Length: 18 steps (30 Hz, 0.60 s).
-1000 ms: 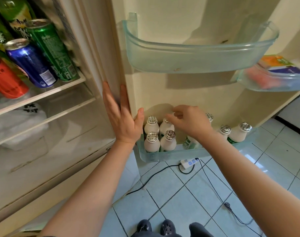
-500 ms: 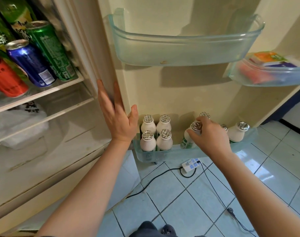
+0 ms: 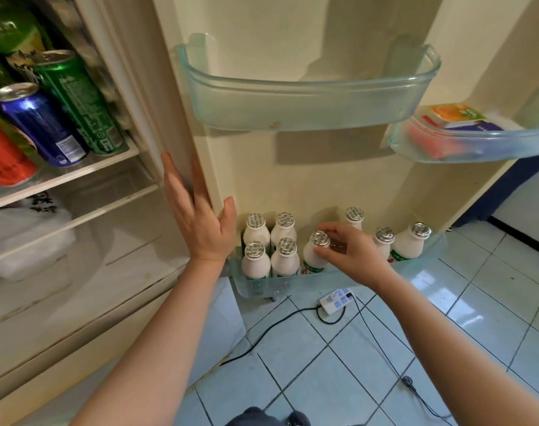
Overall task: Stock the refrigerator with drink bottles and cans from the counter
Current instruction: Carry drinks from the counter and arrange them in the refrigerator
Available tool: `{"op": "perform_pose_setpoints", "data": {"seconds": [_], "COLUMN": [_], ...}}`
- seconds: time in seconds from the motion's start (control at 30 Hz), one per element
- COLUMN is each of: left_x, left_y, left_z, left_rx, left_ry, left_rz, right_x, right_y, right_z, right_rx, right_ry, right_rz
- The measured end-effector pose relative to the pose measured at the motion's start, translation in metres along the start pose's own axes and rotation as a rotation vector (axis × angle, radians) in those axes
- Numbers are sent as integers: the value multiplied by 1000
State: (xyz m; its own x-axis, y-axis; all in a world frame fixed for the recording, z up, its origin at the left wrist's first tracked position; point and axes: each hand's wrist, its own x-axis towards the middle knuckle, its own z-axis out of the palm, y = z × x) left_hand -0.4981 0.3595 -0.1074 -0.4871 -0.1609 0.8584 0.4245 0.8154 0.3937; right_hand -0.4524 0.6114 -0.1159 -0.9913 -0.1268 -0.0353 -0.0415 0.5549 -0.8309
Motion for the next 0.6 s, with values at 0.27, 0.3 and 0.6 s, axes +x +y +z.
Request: {"op": "perform_pose_setpoints", "data": {"seconds": [0.27,0.3,0.6], "left_x": [-1,-1,-2], "left_y": [-2,-2,0], "left_z": [1,0,1], "left_rx": [6,5,-12], "left_ry": [8,9,9], "left_rz": [4,6,3], "right_x": [-4,-3,-1], "right_y": [-1,-2,0], "right_z": [3,1,10], "right_rx": [214,215,-27], "right_ry": [-89,-108,28], "right_rz": [-47,-46,66]}}
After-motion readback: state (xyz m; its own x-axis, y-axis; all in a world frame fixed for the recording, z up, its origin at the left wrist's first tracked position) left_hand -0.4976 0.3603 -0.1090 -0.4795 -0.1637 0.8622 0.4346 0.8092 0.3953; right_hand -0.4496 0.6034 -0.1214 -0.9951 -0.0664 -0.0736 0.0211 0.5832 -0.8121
